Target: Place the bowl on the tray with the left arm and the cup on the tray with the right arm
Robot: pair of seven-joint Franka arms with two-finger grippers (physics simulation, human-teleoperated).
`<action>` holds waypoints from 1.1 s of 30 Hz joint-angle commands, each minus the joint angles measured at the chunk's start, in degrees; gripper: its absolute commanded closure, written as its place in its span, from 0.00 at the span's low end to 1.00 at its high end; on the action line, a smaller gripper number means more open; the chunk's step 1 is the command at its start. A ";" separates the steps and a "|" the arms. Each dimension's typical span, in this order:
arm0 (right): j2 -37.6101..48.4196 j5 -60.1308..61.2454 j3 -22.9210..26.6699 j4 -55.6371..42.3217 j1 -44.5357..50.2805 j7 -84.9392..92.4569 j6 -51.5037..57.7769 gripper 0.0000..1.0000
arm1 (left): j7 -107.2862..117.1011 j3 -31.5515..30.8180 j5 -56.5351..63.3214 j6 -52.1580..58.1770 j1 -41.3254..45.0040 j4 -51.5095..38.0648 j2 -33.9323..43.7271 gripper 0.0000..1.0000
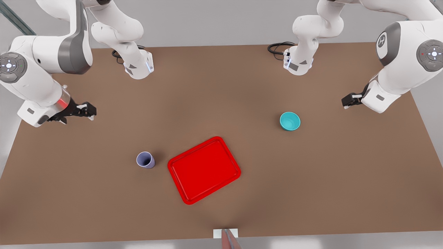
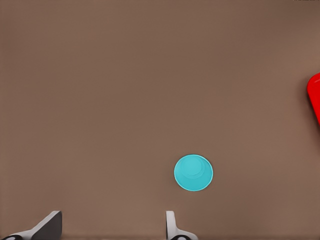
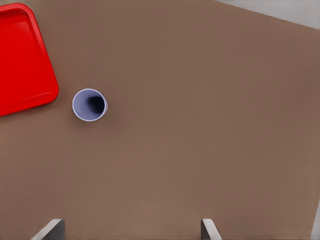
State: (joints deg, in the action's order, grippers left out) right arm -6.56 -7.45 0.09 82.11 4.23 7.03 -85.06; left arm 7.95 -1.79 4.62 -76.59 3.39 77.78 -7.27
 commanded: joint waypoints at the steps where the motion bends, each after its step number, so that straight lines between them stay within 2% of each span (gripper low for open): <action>1: -0.12 0.06 0.00 -0.02 0.17 -0.09 -0.10 0.00 | -0.04 0.04 0.04 0.04 0.03 0.00 -0.02 0.00; 6: -0.73 -0.03 0.00 -0.28 0.26 0.00 -0.28 0.00 | 0.05 0.04 0.13 -0.40 0.82 0.00 -1.60 0.00; 7: -0.91 -0.03 0.00 -0.37 0.26 0.00 -0.28 0.00 | 0.31 -0.31 0.13 -0.14 2.49 -6.14 -7.57 0.00; 8: -0.91 -0.03 0.00 -0.37 0.26 -0.09 -0.28 0.00 | 0.49 -0.23 0.13 -0.22 4.34 -9.14 -10.39 0.00; 11: -1.08 -0.03 0.00 -0.37 0.26 -0.09 -0.46 0.00 | 6.11 -0.23 0.57 -0.31 14.27 -8.61 -10.39 0.00; 14: -1.08 -0.03 0.00 -0.28 0.34 -0.09 -1.16 0.00 | 9.63 -0.05 -0.05 -0.66 26.92 -4.31 -8.90 0.00; 16: -1.08 -0.03 -0.09 -0.19 0.34 -0.09 -1.16 0.00 | 14.99 -0.31 -0.49 -7.68 32.11 9.57 -0.73 0.00; 17: -1.08 -0.03 -0.09 -0.19 0.26 -0.09 -1.16 0.00 | 17.89 -0.49 -0.84 -10.33 32.20 14.23 1.82 0.00; 18: -1.17 -0.03 -0.09 -0.19 0.34 -0.09 -1.34 0.00 | 18.68 -0.49 -0.31 -9.37 32.20 15.03 1.74 0.00; 21: -1.35 -0.03 -0.09 -0.19 0.34 -0.09 -1.34 0.00 | 24.48 -0.75 -0.13 -6.99 31.15 15.73 -4.33 0.00; 24: -1.43 -0.03 -0.09 -0.19 0.34 -0.09 -1.34 0.00 | 24.75 -0.67 -0.75 -11.04 29.57 22.41 -5.12 0.00; 27: -1.44 -0.03 -0.09 -0.11 0.52 -0.09 -1.34 0.00 | 27.65 -0.40 1.01 -11.12 26.49 21.18 -8.10 0.00; 30: -1.44 -0.03 -0.09 -0.11 0.70 -0.09 -1.34 0.00 | 26.59 -0.49 0.83 -16.74 23.77 22.84 -11.09 0.00; 32: -1.44 -0.03 -0.09 -0.11 0.70 -0.09 -1.34 0.00 | 22.29 -0.49 0.83 -26.49 22.97 35.85 -5.83 0.00; 33: -1.44 -0.03 -0.09 -0.11 0.70 -0.09 -1.34 0.00 | 22.29 -0.58 0.83 -29.23 23.15 39.37 -3.45 0.00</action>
State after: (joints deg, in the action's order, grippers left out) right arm -8.05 -7.47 0.00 82.00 4.96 6.94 -86.40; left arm 30.23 -2.42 5.30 -105.72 26.78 117.83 -9.82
